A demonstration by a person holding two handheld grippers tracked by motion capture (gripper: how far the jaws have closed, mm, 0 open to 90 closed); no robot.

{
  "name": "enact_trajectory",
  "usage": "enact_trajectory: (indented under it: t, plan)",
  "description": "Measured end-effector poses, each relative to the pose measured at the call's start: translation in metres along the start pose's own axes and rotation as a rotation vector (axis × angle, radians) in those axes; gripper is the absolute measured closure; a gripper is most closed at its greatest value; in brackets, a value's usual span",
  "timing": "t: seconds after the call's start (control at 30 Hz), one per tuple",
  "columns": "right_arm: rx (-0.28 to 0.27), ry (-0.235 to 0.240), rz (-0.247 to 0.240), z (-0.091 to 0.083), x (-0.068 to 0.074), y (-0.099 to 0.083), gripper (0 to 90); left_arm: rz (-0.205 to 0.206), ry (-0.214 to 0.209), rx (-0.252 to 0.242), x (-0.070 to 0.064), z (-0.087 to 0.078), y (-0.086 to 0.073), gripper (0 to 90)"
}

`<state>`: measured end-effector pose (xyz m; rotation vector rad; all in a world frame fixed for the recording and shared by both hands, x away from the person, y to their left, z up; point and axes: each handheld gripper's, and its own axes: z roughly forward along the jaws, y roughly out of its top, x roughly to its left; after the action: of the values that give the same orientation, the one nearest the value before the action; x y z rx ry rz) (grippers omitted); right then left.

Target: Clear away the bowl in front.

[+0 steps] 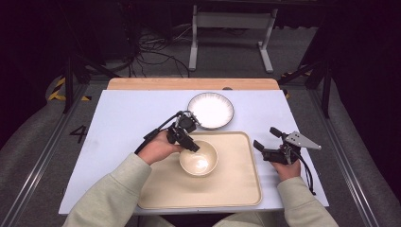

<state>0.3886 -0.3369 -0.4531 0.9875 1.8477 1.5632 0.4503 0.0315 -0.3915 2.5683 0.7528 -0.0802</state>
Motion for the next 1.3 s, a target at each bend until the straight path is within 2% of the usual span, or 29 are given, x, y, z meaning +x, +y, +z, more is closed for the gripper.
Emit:
enact_trajectory:
  t: [0.03,0.13,0.17,0.23,0.33,0.5,0.6,0.63,0.67,1.03,1.3]
  plan:
    - [0.000,0.000,0.000,0.000,0.000,0.000,4.0,-0.003,0.000,-0.011,-0.002,-0.002,-0.001,55.0]
    - [0.002,0.004,-0.003,0.000,0.001,0.000,3.7,0.030,0.003,-0.054,-0.002,-0.009,-0.005,51.9]
    - [-0.001,0.003,-0.002,0.000,0.001,0.000,2.9,0.030,-0.007,-0.082,-0.003,-0.013,-0.009,50.6]
    - [-0.002,0.001,-0.001,0.000,0.001,0.000,2.3,0.027,-0.003,-0.094,-0.003,-0.015,-0.011,48.8]
    - [-0.003,0.006,-0.001,0.000,0.002,0.000,0.8,0.039,0.007,-0.153,-0.005,-0.024,-0.020,47.1]
    - [0.002,0.029,-0.007,0.001,0.003,-0.001,0.5,0.038,0.028,-0.220,-0.011,-0.037,-0.032,45.4]
    - [0.000,0.037,-0.007,0.001,0.003,-0.001,0.5,0.029,0.038,-0.256,-0.014,-0.043,-0.039,41.5]
    - [-0.001,0.039,-0.009,0.001,0.003,-0.001,0.5,0.043,0.045,-0.262,-0.014,-0.045,-0.042,40.3]
    - [-0.002,0.043,-0.006,0.001,0.003,0.000,0.5,0.030,0.050,-0.282,-0.016,-0.048,-0.045,38.5]
    - [-0.010,0.059,0.004,0.001,0.003,0.000,0.5,0.020,0.070,-0.375,-0.014,-0.060,-0.069,28.6]
    - [-0.018,0.072,0.020,-0.001,0.002,0.000,0.5,0.009,0.080,-0.442,-0.006,-0.069,-0.091,25.3]
